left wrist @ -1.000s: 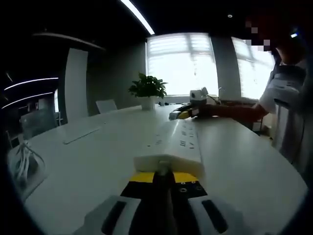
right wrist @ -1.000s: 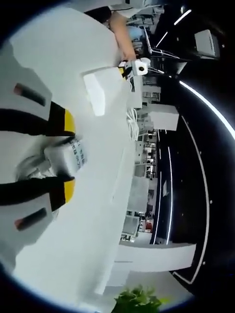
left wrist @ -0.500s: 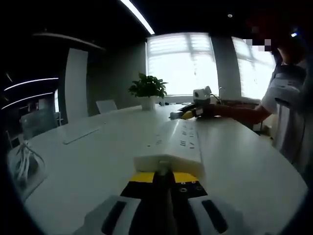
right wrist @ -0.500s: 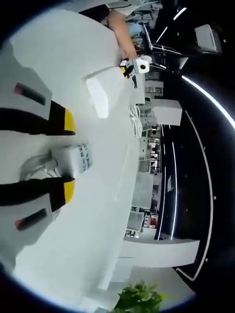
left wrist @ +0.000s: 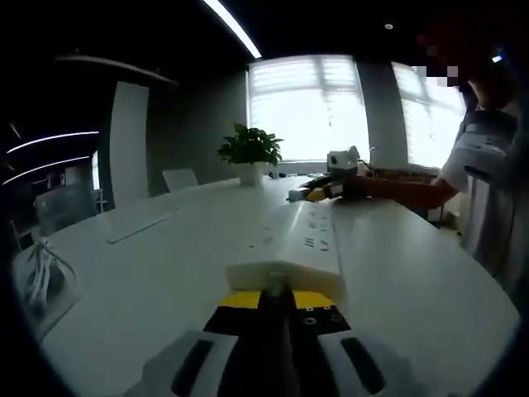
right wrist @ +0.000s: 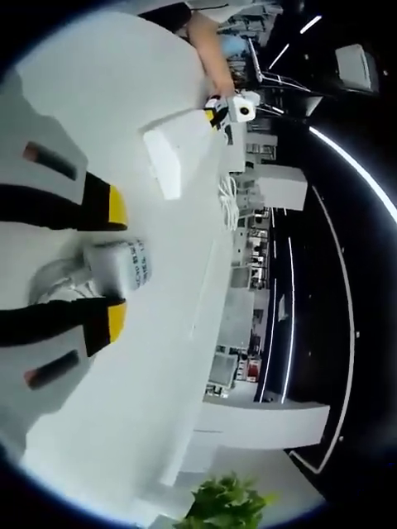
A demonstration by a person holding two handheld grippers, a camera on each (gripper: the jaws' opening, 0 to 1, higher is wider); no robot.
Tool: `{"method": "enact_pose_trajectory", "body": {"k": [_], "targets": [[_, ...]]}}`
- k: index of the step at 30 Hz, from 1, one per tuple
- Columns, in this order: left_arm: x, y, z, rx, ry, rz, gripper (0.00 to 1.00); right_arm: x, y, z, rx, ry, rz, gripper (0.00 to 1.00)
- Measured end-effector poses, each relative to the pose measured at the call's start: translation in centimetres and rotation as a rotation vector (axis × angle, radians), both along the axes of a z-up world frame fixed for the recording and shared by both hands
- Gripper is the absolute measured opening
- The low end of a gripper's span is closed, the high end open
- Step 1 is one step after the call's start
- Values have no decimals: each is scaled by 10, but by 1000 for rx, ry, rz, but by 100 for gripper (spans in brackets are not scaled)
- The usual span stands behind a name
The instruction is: Straighten the power strip on the desk, plug the charger into it
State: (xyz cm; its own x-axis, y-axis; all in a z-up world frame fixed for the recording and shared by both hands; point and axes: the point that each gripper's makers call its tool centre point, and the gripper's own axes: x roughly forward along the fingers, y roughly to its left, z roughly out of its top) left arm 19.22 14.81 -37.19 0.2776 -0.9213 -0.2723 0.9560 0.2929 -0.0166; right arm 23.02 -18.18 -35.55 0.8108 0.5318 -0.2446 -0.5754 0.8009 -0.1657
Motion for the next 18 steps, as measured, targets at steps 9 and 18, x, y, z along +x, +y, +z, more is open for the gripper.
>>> {"method": "enact_pose_trajectory", "body": {"k": [9, 18], "targets": [[0, 0, 0, 1, 0, 0, 14, 11, 6, 1, 3, -16, 50, 32], [-1, 0, 0, 1, 0, 0, 14, 14, 10, -2, 13, 7, 59, 30]]}}
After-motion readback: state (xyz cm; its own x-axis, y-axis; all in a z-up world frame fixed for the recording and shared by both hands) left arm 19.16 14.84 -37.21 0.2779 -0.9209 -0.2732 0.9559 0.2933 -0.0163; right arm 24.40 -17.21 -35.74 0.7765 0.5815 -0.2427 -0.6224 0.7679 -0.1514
